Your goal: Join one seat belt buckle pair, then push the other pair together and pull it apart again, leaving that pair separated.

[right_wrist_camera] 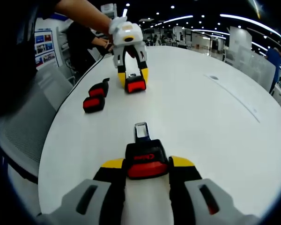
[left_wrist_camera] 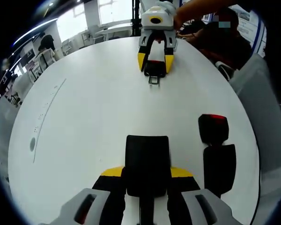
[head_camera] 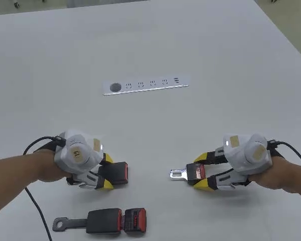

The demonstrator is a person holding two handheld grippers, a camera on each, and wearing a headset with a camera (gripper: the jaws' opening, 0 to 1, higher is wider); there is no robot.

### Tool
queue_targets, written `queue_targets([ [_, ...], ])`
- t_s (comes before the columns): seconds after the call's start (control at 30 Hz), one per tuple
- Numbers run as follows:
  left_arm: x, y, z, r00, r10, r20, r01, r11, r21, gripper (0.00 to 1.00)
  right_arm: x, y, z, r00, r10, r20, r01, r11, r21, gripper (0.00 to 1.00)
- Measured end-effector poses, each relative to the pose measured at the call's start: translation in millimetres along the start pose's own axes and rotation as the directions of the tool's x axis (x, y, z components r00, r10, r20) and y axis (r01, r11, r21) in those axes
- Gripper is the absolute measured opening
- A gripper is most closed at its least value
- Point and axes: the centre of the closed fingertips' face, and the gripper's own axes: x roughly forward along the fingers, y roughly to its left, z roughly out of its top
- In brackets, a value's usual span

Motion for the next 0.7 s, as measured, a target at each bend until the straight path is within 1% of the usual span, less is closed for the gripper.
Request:
queue_targets([
  [0.3,0.0,-0.6,0.2,0.9999,0.006,-0.014,-0.006,1.000,-0.009,0.35,-8.6,-2.0,-9.7,0.9998,-0.014,-0.013,0.014,1.000,0.013,0.36],
  [0.53,-0.1,-0.6,-0.1,0.9997,0.005,-0.022,-0.006,1.000,-0.021,0.35,-8.2,-1.0,-8.1,0.9995,-0.018,-0.027,0.018,1.000,0.011,0.37],
  [0.6,0.0,-0.3,0.0,0.9993,0.005,-0.036,-0.006,0.999,-0.035,0.35,-7.5,-0.8,-6.8,0.9991,-0.019,-0.037,0.019,1.000,0.005,0.37],
  [0.63,-0.1,-0.6,-0.5,0.9990,0.004,-0.044,-0.006,0.999,-0.045,0.36,-7.1,-0.4,-6.6,0.9988,-0.020,-0.045,0.020,1.000,-0.001,0.37],
  [0.67,0.1,-4.5,0.8,0.9984,-0.019,-0.054,0.017,0.999,-0.049,0.40,-7.0,0.3,-7.0,0.9980,-0.025,-0.059,0.024,1.000,-0.018,0.38],
  [0.7,-0.6,-8.9,0.3,0.9972,-0.034,-0.067,0.029,0.997,-0.075,0.45,-6.1,2.6,-6.5,0.9970,-0.031,-0.071,0.029,0.999,-0.024,0.43],
])
